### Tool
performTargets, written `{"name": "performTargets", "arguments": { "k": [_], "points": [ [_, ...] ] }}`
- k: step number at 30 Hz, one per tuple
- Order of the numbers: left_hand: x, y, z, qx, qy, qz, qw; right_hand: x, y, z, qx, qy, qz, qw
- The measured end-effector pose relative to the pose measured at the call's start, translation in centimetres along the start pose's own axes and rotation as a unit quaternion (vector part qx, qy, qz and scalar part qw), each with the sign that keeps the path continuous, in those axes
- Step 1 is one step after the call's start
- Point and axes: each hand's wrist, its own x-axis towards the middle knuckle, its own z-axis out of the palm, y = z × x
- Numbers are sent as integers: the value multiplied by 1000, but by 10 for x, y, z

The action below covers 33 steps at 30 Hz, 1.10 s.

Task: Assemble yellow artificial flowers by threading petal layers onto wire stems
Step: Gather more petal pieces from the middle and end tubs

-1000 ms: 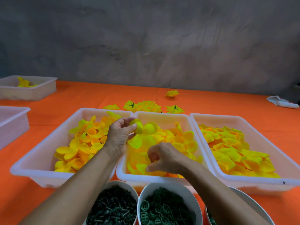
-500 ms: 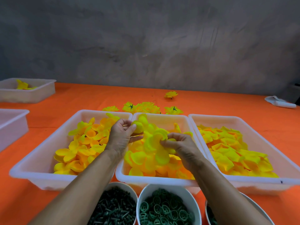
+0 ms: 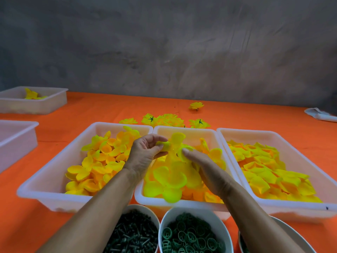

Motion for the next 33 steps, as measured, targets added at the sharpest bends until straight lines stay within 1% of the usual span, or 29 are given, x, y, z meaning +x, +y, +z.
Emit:
{"name": "performTargets", "arguments": {
  "k": [1, 2, 5, 6, 8, 10, 11, 14, 16, 17, 19, 21, 22, 24, 25, 26, 28, 29, 30, 31, 32, 33],
  "points": [
    [0, 1, 0, 0, 2, 1, 1000, 1, 0, -1, 40, 23, 13, 999],
    [-1, 1, 0, -1, 4, 2, 1000, 2, 0, -2, 57, 48, 15, 997],
    [-2, 2, 1, -4, 8, 7, 1000, 3, -1, -5, 23, 152, -43, 987],
    [-2, 2, 1, -3, 8, 10, 1000, 3, -2, -5, 28, 180, -68, 981],
    [-2, 2, 1, 4, 1, 14, 1000, 1, -4, -5, 36, 210, -120, 970],
    [-3, 2, 1, 14, -17, 14, 1000, 1, -4, -6, -25, 217, -157, 963],
    [-3, 2, 1, 23, -29, 14, 999, 1, -3, -6, -58, 210, -161, 963],
    [-5, 3, 2, 56, -68, 16, 996, 0, -2, -3, -95, 145, -137, 975],
    [-6, 5, 3, 64, -79, 17, 995, 0, -1, -1, -106, 123, -139, 977],
    [-6, 6, 3, 66, -74, 18, 995, 0, -1, -1, -103, 127, -146, 976],
    [-4, 7, 4, 97, -43, 23, 994, 1, -1, -3, -74, 167, -163, 970],
    [-3, 7, 5, 186, -27, 43, 981, 4, 1, -7, -33, 231, -178, 956],
    [-4, 7, 7, 241, -37, 54, 968, 5, 2, -9, -15, 258, -185, 948],
    [-7, 6, 9, 349, -95, 46, 931, 7, 2, -12, 11, 298, -198, 934],
    [-8, 3, 10, 412, -137, 27, 900, 7, 2, -14, 24, 313, -202, 928],
    [-10, -1, 11, 487, -182, 14, 854, 8, 2, -15, 39, 325, -202, 923],
    [-16, -10, 12, 611, -255, 21, 750, 8, 2, -16, 65, 332, -189, 922],
    [-18, -13, 13, 637, -275, 29, 719, 9, 3, -16, 73, 328, -179, 925],
    [-19, -15, 14, 645, -281, 35, 710, 9, 3, -15, 76, 323, -169, 928],
    [-19, -15, 14, 632, -272, 35, 725, 9, 4, -15, 79, 317, -162, 931],
    [-17, -13, 14, 597, -246, 31, 763, 9, 4, -15, 85, 313, -156, 933],
    [-16, -10, 14, 543, -202, 33, 814, 8, 4, -15, 92, 309, -147, 935]
  ]
}}
